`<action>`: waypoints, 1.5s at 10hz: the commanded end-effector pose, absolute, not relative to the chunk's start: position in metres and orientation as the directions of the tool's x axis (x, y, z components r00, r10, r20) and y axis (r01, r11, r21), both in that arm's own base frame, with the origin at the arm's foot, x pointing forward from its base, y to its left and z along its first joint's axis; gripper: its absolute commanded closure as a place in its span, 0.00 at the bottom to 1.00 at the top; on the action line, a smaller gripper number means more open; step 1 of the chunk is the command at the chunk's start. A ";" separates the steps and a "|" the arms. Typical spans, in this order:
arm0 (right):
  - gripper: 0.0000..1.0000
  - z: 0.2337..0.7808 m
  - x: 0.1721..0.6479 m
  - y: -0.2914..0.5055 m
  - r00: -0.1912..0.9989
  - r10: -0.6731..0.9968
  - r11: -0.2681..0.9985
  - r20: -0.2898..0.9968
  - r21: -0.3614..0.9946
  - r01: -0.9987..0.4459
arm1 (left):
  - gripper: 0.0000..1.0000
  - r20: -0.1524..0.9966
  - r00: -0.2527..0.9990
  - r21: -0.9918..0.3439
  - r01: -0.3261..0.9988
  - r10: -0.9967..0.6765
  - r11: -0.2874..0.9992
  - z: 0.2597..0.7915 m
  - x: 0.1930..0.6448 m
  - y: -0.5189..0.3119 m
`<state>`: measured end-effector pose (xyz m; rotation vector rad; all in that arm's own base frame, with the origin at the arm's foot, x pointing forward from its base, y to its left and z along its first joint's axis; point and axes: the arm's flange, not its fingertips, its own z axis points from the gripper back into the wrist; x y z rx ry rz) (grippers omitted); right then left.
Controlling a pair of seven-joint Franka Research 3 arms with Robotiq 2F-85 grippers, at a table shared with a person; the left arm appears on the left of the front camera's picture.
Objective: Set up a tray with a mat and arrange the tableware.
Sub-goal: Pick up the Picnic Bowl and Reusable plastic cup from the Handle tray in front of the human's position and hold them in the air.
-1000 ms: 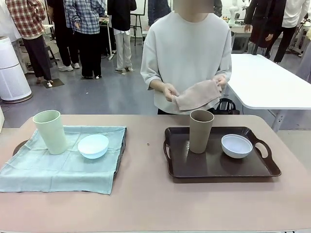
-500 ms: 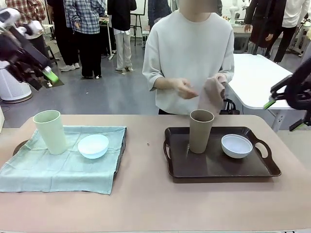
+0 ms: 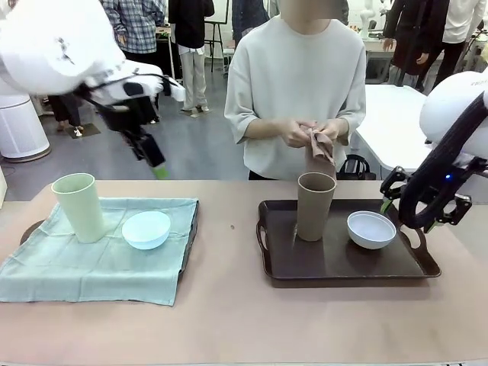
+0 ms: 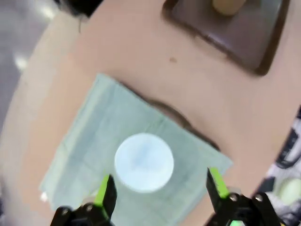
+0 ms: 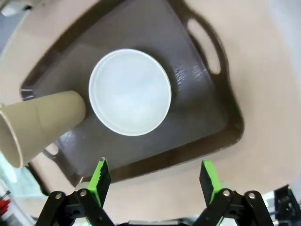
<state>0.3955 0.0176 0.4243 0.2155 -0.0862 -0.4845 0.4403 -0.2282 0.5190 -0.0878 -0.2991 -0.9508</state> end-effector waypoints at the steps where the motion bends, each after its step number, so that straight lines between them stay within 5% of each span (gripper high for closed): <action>1: 0.02 0.425 0.401 0.019 0.873 -0.486 0.855 0.040 0.228 0.465 | 0.00 0.375 0.477 0.039 0.849 -0.795 0.527 0.502 0.442 -0.245; 3: 0.02 0.429 0.401 0.008 0.885 -0.466 0.852 0.010 0.274 0.446 | 0.00 0.207 0.536 -0.195 0.842 -0.818 0.503 0.502 0.435 -0.254; 4: 0.02 0.421 0.399 0.015 0.882 -0.471 0.861 0.028 0.233 0.453 | 0.00 0.325 0.508 0.024 0.839 -0.798 0.544 0.501 0.434 -0.263; 11: 0.02 0.424 0.399 0.015 0.885 -0.466 0.859 0.022 0.252 0.446 | 0.00 0.325 0.503 0.008 0.845 -0.801 0.534 0.504 0.437 -0.265; 15: 0.02 0.435 0.440 0.041 0.925 -0.366 0.931 0.103 0.042 0.364 | 0.00 0.392 0.125 0.109 0.978 -0.911 0.180 0.502 0.487 -0.334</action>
